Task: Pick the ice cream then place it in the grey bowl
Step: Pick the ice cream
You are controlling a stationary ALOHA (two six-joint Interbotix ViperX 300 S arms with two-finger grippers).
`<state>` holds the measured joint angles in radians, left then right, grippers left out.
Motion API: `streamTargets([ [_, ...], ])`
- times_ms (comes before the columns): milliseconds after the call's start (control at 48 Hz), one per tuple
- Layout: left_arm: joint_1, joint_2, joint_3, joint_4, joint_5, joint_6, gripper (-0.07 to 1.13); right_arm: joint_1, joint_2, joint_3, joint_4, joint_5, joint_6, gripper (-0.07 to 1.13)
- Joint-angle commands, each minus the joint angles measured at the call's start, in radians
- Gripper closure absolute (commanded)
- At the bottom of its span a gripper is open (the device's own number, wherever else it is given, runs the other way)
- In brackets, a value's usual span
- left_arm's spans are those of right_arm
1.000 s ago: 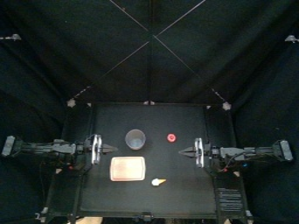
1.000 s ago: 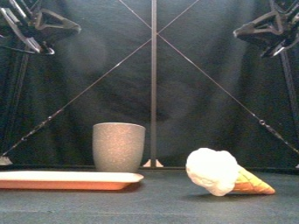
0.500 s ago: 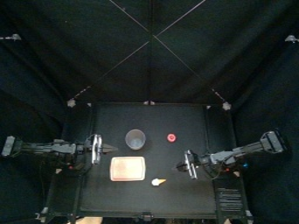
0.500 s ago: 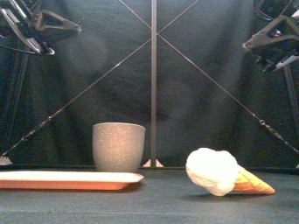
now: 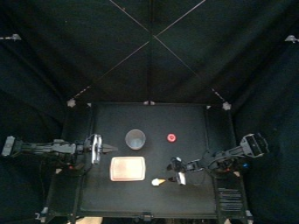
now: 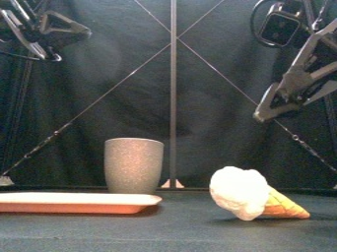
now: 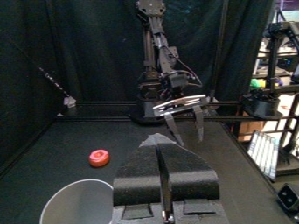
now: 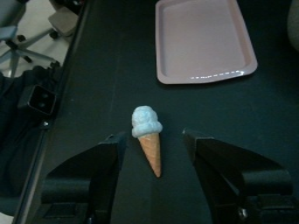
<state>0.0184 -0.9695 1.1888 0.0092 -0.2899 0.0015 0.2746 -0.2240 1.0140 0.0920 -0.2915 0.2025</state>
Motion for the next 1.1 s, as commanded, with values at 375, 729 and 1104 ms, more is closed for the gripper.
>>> streamTargets([
  [375,-0.003,0.003,-0.005,0.002,-0.005,0.0,1.08,0.051,0.241,-0.147,0.015,0.002,0.002,0.15],
  [729,-0.008,0.003,0.0,0.003,-0.003,-0.002,1.08,0.071,0.359,-0.227,0.02,0.04,0.002,0.15],
  [1104,-0.008,0.003,0.006,0.002,-0.003,-0.002,1.08,0.063,0.405,-0.267,0.012,0.075,-0.002,0.4],
])
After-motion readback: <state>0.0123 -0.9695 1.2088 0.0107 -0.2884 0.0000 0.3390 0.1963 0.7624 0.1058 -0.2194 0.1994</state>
